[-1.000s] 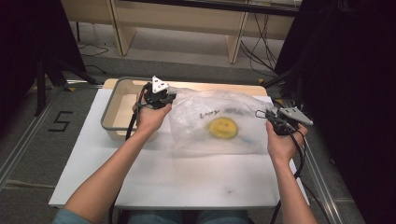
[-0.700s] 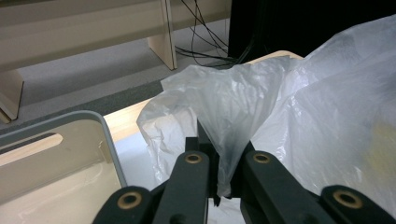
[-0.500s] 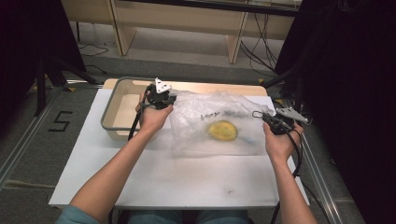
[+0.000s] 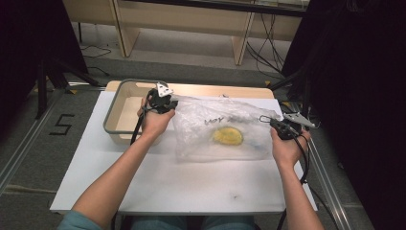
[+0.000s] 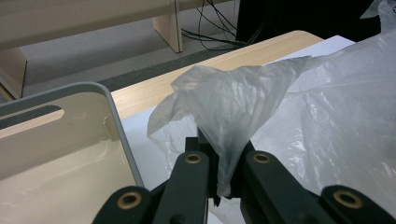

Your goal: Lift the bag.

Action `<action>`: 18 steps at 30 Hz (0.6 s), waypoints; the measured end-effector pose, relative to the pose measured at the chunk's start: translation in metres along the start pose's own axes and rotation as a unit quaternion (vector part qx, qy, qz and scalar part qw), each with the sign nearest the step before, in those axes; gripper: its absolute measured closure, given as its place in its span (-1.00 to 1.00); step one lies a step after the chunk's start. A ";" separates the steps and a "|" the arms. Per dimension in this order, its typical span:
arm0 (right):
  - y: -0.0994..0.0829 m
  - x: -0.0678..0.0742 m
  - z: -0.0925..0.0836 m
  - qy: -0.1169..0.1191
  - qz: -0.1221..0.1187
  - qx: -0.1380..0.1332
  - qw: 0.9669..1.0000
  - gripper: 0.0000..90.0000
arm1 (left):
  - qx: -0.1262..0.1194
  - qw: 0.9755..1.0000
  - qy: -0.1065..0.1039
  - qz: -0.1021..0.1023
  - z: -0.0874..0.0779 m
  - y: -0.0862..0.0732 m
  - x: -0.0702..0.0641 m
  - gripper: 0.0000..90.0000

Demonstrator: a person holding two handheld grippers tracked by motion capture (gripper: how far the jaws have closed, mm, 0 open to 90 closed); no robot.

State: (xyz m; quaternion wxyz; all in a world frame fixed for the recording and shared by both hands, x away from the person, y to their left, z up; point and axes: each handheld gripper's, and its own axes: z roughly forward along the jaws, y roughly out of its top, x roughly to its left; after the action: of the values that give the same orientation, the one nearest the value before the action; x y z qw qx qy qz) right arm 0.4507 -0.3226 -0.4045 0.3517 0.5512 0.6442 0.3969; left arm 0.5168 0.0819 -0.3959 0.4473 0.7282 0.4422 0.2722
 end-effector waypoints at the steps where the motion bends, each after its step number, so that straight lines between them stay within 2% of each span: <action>1: 0.000 0.000 0.000 0.001 -0.001 0.000 1.000 0.98 | -0.001 1.000 0.000 0.000 0.000 0.000 0.000 0.97; 5: 0.001 -0.001 -0.001 0.001 0.002 -0.001 1.000 0.91 | -0.012 1.000 -0.005 0.002 -0.001 0.001 -0.002 0.92; 8: 0.001 -0.001 -0.003 0.001 0.001 -0.006 1.000 0.77 | -0.013 1.000 -0.010 -0.006 0.000 0.001 -0.003 0.69; 13: 0.002 0.000 -0.006 0.009 -0.003 -0.020 1.000 0.35 | -0.019 0.999 -0.002 -0.040 -0.003 0.003 -0.007 0.22; 18: 0.005 -0.002 -0.010 0.004 -0.005 -0.047 0.999 -0.10 | -0.035 0.998 0.002 -0.048 -0.010 0.008 -0.011 -0.11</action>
State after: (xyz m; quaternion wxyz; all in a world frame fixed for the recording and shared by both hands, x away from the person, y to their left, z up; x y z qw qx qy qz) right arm 0.4443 -0.3256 -0.3953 0.3767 0.5292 0.6291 0.4269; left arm 0.5071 0.0744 -0.3840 0.4841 0.6893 0.4683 0.2670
